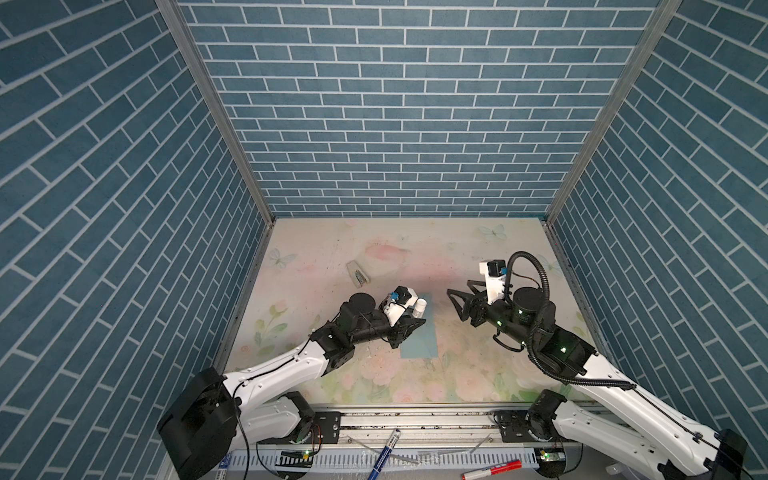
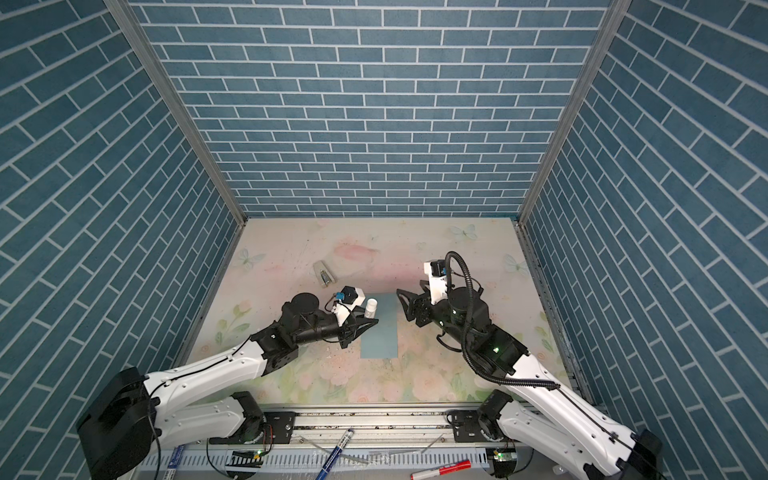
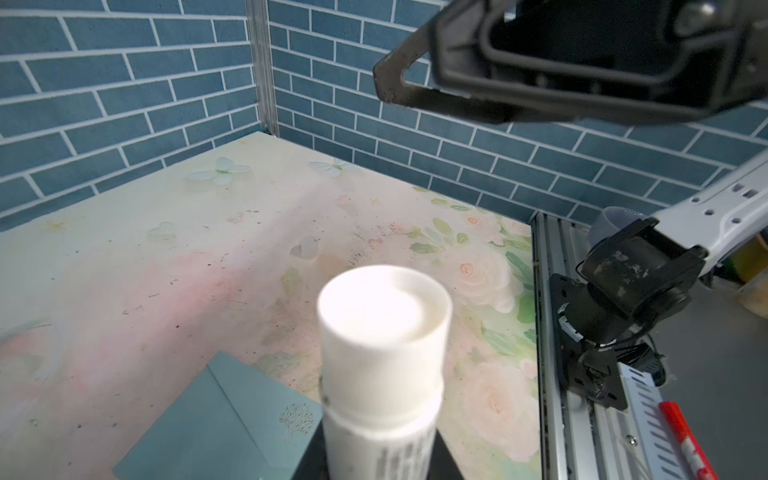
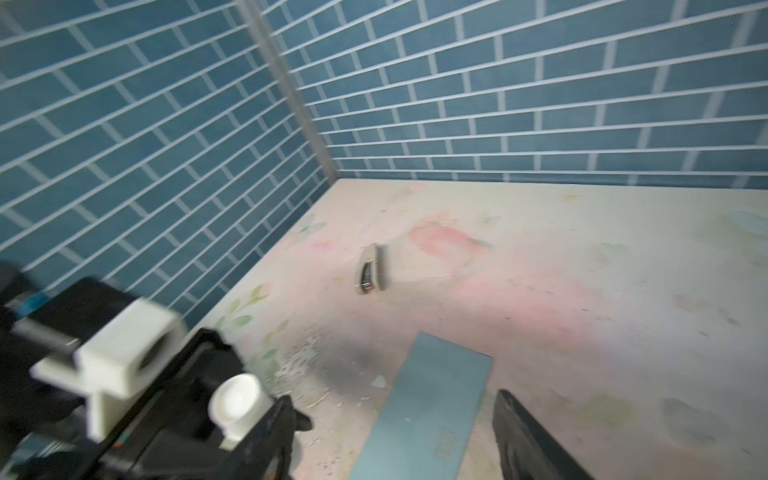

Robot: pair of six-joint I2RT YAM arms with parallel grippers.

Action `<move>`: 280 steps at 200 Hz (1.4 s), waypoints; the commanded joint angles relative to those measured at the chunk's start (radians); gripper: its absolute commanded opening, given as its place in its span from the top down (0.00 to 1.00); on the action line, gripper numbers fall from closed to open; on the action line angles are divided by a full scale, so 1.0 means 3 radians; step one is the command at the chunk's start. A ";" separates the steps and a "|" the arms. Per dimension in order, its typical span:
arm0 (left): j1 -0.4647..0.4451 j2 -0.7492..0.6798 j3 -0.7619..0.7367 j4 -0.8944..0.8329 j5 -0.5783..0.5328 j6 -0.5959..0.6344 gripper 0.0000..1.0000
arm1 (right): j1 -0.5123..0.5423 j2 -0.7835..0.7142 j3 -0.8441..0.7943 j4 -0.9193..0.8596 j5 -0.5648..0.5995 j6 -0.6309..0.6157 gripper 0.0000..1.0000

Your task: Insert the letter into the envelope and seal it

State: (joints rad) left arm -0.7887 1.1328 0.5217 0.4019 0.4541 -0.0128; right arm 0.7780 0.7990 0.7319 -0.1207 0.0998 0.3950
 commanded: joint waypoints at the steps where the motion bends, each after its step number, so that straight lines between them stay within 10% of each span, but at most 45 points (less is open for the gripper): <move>1: -0.0014 -0.0112 -0.0155 0.0256 -0.0147 0.0310 1.00 | -0.0103 0.0046 0.0288 -0.0774 0.0817 -0.0075 0.22; 107: -0.0087 -0.0153 -0.0581 0.1149 -0.0223 0.0871 1.00 | -0.1498 0.1387 0.0783 -0.1278 -0.0134 -0.0139 0.18; 280: -0.0101 -0.0057 -0.0621 0.1154 -0.0392 0.0503 1.00 | -0.1755 0.3209 0.1785 -0.1524 -0.0321 -0.0487 0.33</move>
State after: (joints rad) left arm -0.8162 1.1130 0.3347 0.7536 0.3401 0.1524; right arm 0.2558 1.7206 1.2018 -0.5255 0.0120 0.2836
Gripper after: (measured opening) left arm 0.278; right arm 0.698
